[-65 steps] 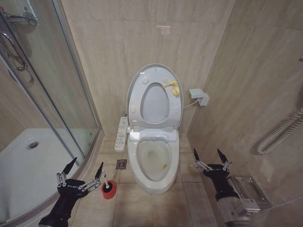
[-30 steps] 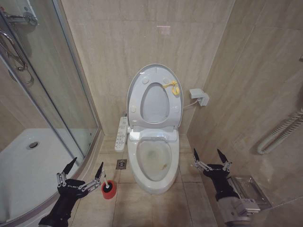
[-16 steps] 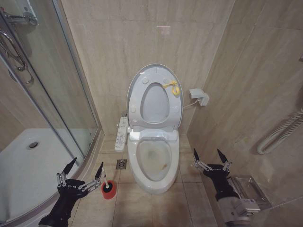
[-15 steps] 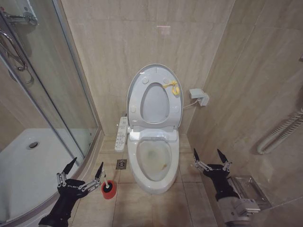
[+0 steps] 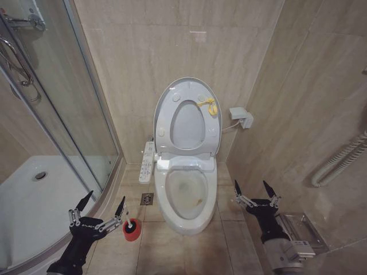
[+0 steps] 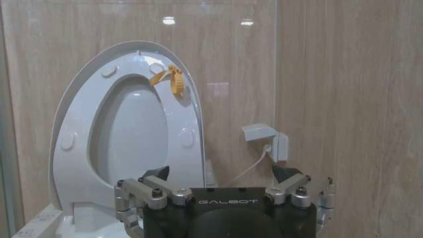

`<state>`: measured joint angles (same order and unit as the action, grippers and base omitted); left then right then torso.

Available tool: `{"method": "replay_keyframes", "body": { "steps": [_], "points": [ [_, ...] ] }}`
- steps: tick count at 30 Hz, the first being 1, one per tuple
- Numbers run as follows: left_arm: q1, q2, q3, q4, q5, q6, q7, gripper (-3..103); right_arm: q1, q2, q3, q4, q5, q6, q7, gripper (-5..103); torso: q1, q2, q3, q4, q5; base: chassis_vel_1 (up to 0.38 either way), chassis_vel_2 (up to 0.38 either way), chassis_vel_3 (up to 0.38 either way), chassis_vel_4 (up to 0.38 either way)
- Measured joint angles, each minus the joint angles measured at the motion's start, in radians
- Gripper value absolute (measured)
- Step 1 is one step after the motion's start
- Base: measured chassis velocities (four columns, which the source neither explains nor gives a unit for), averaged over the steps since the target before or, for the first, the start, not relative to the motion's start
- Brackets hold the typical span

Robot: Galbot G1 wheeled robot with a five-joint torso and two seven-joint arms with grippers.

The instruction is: Open the toilet lid, clean the toilet bowl with a toilet brush, close the toilet lid, and flush.

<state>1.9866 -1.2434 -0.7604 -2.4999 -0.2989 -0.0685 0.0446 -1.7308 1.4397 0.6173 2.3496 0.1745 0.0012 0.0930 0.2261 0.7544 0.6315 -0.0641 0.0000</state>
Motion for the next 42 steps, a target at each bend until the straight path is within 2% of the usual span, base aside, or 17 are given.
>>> {"method": "replay_keyframes", "body": {
  "steps": [20, 24, 25, 26, 27, 28, 32, 33, 34, 36, 42],
  "points": [
    [-0.01, -0.002, -0.001, 0.0, -0.002, 0.014, 0.0, 100, 0.0, 0.0, 0.0, 0.0, 0.0, 0.0, 0.0, 100, 0.0, 0.0, 0.0, 0.0001, 0.0001, 0.0, 0.0, 0.0, 0.0],
    [-0.102, -0.02, -0.013, 0.002, -0.026, 0.148, -0.009, 100, 0.0, 0.0, 0.0, 0.0, 0.0, 0.0, 0.0, 100, 0.0, 0.0, 0.0, 0.0, 0.0, 0.0, 0.0, 0.0, 0.0],
    [-0.102, -0.02, -0.013, 0.002, -0.026, 0.148, -0.009, 100, 0.0, 0.0, 0.0, 0.0, 0.0, 0.0, 0.0, 100, 0.0, 0.0, 0.0, 0.0, 0.0, 0.0, 0.0, 0.0, 0.0],
    [-0.118, -0.023, -0.015, 0.003, -0.03, 0.171, -0.01, 100, 0.0, 0.0, 0.0, 0.0, 0.0, 0.0, 0.0, 100, 0.0, 0.0, 0.0, 0.0, 0.0, 0.0, 0.0, 0.0, 0.0],
    [-0.156, -0.03, -0.02, 0.004, -0.041, 0.226, -0.014, 100, 0.0, 0.0, 0.0, 0.0, 0.0, 0.0, 0.0, 100, 0.0, 0.0, 0.0, -0.0001, 0.0, 0.0, 0.0, 0.0, 0.0],
    [-0.156, -0.03, -0.02, 0.004, -0.041, 0.226, -0.014, 100, 0.0, 0.0, 0.0, 0.0, 0.0, 0.0, 0.0, 100, 0.0, 0.0, 0.0, -0.0001, 0.0, 0.0, 0.0, 0.0, 0.0],
    [-0.251, -0.048, -0.033, 0.006, -0.067, 0.365, -0.023, 100, 0.0, 0.0, 0.0, 0.0, 0.0, 0.0, 0.0, 100, 0.0, 0.0, 0.0, 0.0, 0.0, 0.0, 0.0, 0.0, 0.0],
    [-0.251, -0.048, -0.033, 0.006, -0.067, 0.365, -0.023, 100, 0.0, 0.0, 0.0, 0.0, 0.0, 0.0, 0.0, 100, 0.0, 0.0, 0.0, 0.0, 0.0, 0.0, 0.0, 0.0, 0.0],
    [-0.271, -0.053, -0.036, 0.007, -0.069, 0.389, -0.023, 100, 0.0, 0.0, 0.0, 0.0, 0.0, 0.0, 0.0, 100, 0.0, 0.0, 0.0, 0.0, 0.0001, 0.0, 0.0, 0.0, 0.0],
    [-0.314, -0.085, -0.049, 0.01, -0.032, 0.375, 0.003, 100, 0.0, 0.0, 0.0, 0.0, 0.0, 0.0, 0.0, 100, 0.0, 0.0, 0.0, -0.0003, -0.0001, 0.0, 0.0, 0.0, 0.0],
    [-0.322, -0.103, -0.063, 0.031, 0.036, 0.33, 0.055, 100, 0.0, 0.0, 0.0, 0.0, 0.0, 0.0, 0.0, 100, 0.0, 0.0, 0.0, 0.0001, 0.0001, 0.0, 0.0, 0.0, 0.0]
  ]
}}
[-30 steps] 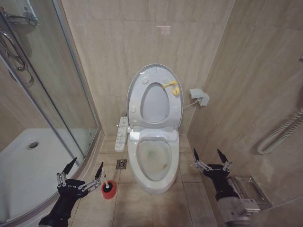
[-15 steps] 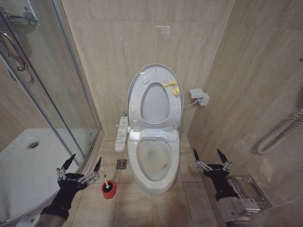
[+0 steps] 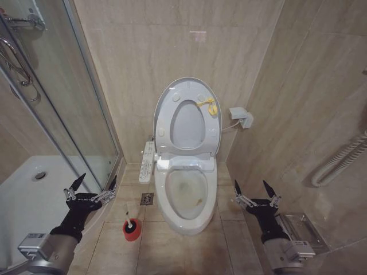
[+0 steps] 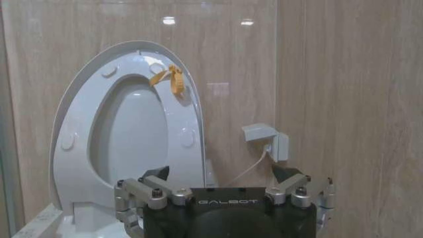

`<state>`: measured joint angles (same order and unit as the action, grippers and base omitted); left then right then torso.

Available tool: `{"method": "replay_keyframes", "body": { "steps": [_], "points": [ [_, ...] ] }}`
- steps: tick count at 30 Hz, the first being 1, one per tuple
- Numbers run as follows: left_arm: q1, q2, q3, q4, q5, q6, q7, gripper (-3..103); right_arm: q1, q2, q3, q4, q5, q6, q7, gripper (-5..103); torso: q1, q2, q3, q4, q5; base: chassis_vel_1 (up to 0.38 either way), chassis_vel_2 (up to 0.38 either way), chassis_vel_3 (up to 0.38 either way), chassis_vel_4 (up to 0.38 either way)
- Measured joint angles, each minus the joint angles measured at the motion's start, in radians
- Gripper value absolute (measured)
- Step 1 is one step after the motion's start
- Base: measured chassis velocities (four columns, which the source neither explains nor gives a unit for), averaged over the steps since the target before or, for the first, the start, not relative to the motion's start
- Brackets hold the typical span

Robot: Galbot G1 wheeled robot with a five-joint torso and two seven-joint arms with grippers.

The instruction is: Open the toilet lid, clean the toilet bowl with a toilet brush, close the toilet lid, and flush.

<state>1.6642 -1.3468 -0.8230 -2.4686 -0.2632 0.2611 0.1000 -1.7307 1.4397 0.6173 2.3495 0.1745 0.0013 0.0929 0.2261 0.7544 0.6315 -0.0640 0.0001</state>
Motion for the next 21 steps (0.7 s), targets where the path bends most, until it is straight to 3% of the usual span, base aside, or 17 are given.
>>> {"method": "replay_keyframes", "body": {
  "steps": [5, 7, 11, 21],
  "points": [
    [-0.004, -0.004, -0.001, 0.021, 0.059, -0.038, 0.019, 100, 0.0, 0.0, 0.0, 0.0, 0.0, 0.0, 0.0, 100, 0.0, 0.0, 0.0, 0.0, 0.0, 0.0, 0.0, 0.0, 0.0],
    [-0.004, -0.005, -0.003, 0.056, 0.084, -0.116, 0.054, 100, 0.0, 0.0, 0.0, 0.0, 0.0, 0.0, 0.0, 100, 0.0, 0.0, 0.0, -0.0001, -0.0001, 0.0, 0.0, 0.0, 0.0],
    [0.01, -0.012, 0.005, 0.09, 0.106, -0.162, 0.076, 100, 0.0, 0.0, 0.0, 0.0, 0.0, 0.0, 0.0, 100, 0.0, 0.0, 0.0, -0.0001, 0.0, 0.0, 0.0, 0.0, 0.0],
    [0.049, -0.074, 0.158, 0.234, 0.128, -0.248, 0.01, 97, 0.0, 0.0, 0.0, 0.0, 0.0, 0.0, 0.0, 100, 0.0, 0.0, 0.0, 0.0, 0.0, 0.0, 0.0, 0.0, 0.0]
  ]
}}
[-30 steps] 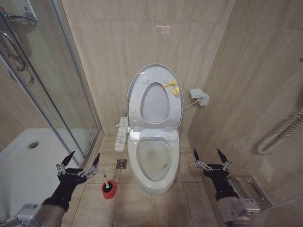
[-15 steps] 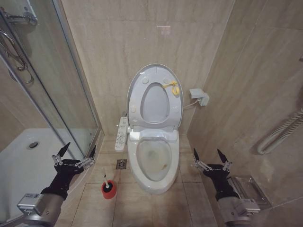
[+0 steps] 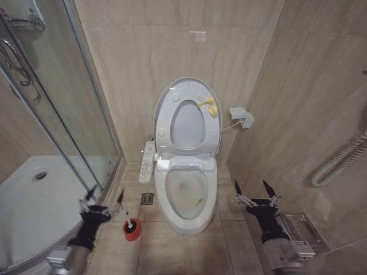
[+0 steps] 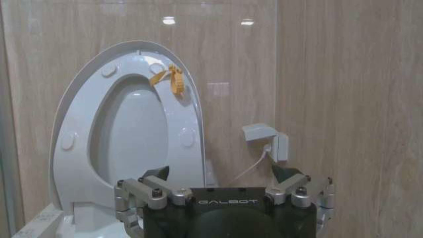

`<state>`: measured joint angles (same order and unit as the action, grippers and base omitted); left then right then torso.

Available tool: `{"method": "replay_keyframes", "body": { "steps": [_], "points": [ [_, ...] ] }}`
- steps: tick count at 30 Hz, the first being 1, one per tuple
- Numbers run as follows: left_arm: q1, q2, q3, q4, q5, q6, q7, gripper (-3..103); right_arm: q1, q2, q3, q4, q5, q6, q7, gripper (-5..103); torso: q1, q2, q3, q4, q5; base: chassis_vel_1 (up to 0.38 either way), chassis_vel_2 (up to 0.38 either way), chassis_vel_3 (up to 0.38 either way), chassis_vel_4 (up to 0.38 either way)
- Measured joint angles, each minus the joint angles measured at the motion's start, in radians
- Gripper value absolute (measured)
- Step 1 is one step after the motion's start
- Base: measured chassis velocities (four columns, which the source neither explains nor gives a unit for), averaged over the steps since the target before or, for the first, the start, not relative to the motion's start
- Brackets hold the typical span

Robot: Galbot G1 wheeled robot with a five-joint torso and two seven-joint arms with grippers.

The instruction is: Open the toilet lid, clean the toilet bowl with a toilet brush, close the toilet lid, and flush.

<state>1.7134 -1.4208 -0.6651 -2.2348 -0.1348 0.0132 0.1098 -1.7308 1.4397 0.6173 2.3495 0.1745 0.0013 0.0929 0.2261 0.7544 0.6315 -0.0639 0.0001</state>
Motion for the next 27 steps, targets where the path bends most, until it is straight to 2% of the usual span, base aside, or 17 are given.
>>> {"method": "replay_keyframes", "body": {
  "steps": [4, 5, 8, 9, 15, 20, 23, 24, 26, 27],
  "points": [
    [0.007, -0.018, 0.052, 0.061, 0.022, -0.039, -0.021, 97, 0.0, 0.0, 0.0, 0.0, 0.0, 0.0, 0.0, 100, 0.0, 0.0, 0.0, -0.0001, 0.0, 0.0, 0.0, 0.0, 0.0],
    [0.008, -0.021, 0.077, 0.103, 0.039, -0.069, -0.037, 92, 0.0, 0.0, 0.0, 0.0, 0.0, 0.0, 0.0, 100, 0.0, 0.0, 0.0, -0.0001, 0.0002, 0.0, 0.0, 0.0, 0.0],
    [0.007, -0.022, 0.109, 0.19, 0.063, -0.125, -0.064, 92, 0.0, 0.0, 0.0, 0.0, 0.0, 0.0, 0.0, 100, 0.0, 0.0, 0.0, -0.0001, 0.0001, 0.0, 0.0, 0.0, 0.0],
    [0.007, -0.022, 0.109, 0.19, 0.063, -0.125, -0.064, 92, 0.0, 0.0, 0.0, 0.0, 0.0, 0.0, 0.0, 100, 0.0, 0.0, 0.0, -0.0001, 0.0001, 0.0, 0.0, 0.0, 0.0],
    [-0.004, -0.037, 0.14, 0.338, 0.079, -0.213, -0.103, 93, 0.0, 0.0, 0.0, 0.0, 0.0, 0.0, 0.0, 100, 0.0, 0.0, 0.0, -0.0001, 0.0, 0.0, 0.0, 0.0, 0.0],
    [-0.031, -0.032, 0.142, 0.438, 0.073, -0.25, -0.105, 90, 0.0, 0.0, 0.0, 0.0, 0.0, 0.0, 0.0, 100, 0.0, 0.0, 0.0, -0.0001, 0.0, 0.0, 0.0, 0.0, 0.0],
    [-0.079, -0.016, 0.131, 0.556, 0.042, -0.313, -0.103, 90, 0.0, 0.0, 0.0, 0.0, 0.0, 0.0, 0.0, 100, 0.0, 0.0, 0.0, 0.0, -0.0001, 0.0, 0.0, 0.0, 0.0],
    [-0.079, -0.016, 0.131, 0.556, 0.042, -0.313, -0.103, 90, 0.0, 0.0, 0.0, 0.0, 0.0, 0.0, 0.0, 100, 0.0, 0.0, 0.0, 0.0, -0.0001, 0.0, 0.0, 0.0, 0.0],
    [-0.116, -0.002, 0.13, 0.623, 0.013, -0.348, -0.094, 90, 0.0, 0.0, 0.0, 0.0, 0.0, 0.0, 0.0, 100, 0.0, 0.0, 0.0, 0.0, -0.0001, 0.0, 0.0, 0.0, 0.0],
    [-0.134, 0.005, 0.13, 0.647, 0.004, -0.361, -0.087, 93, 0.0, 0.0, 0.0, 0.0, 0.0, 0.0, 0.0, 100, 0.0, 0.0, 0.0, -0.0003, -0.0002, 0.0, 0.0, 0.0, 0.0]
  ]
}}
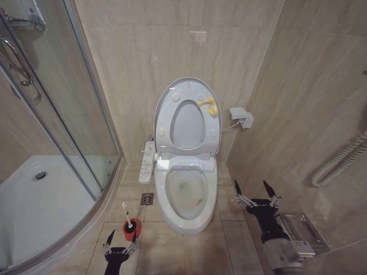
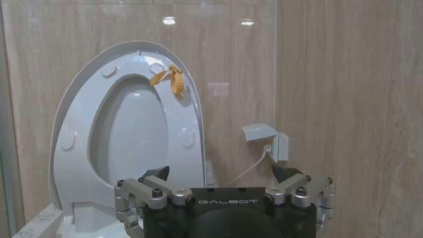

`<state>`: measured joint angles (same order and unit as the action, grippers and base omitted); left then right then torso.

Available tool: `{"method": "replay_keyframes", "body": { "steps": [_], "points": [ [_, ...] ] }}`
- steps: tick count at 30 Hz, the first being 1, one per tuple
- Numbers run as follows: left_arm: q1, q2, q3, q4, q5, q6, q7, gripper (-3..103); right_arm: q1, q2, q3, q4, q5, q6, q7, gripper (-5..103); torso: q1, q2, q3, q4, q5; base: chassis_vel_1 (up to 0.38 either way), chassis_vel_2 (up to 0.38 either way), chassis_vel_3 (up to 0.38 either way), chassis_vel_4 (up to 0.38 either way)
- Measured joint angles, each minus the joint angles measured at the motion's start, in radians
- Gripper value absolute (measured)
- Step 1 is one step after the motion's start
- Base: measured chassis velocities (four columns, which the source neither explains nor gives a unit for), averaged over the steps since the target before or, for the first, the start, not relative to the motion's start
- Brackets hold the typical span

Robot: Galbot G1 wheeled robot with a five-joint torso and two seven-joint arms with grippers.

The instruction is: Open the toilet lid, clean the toilet bowl with a toilet brush, close the toilet lid, and flush.

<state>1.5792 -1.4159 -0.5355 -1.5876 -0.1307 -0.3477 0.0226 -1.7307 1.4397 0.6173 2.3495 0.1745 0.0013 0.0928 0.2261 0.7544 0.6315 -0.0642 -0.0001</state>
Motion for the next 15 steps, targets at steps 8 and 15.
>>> {"method": "replay_keyframes", "body": {
  "steps": [8, 15],
  "points": [
    [-0.083, 0.021, -0.003, 0.084, -0.027, -0.028, 0.036, 95, 0.0, 0.0, 0.0, 0.0, 0.0, 0.0, 0.0, 100, 0.0, 0.0, 0.0, 0.0, 0.0, 0.0, 0.0, 0.0, 0.0],
    [-0.141, 0.024, -0.008, 0.189, -0.06, -0.049, 0.034, 95, 0.0, 0.0, 0.0, 0.0, 0.0, 0.0, 0.0, 100, 0.0, 0.0, 0.0, 0.0002, 0.0, 0.0, 0.0, 0.0, 0.0]
  ]
}}
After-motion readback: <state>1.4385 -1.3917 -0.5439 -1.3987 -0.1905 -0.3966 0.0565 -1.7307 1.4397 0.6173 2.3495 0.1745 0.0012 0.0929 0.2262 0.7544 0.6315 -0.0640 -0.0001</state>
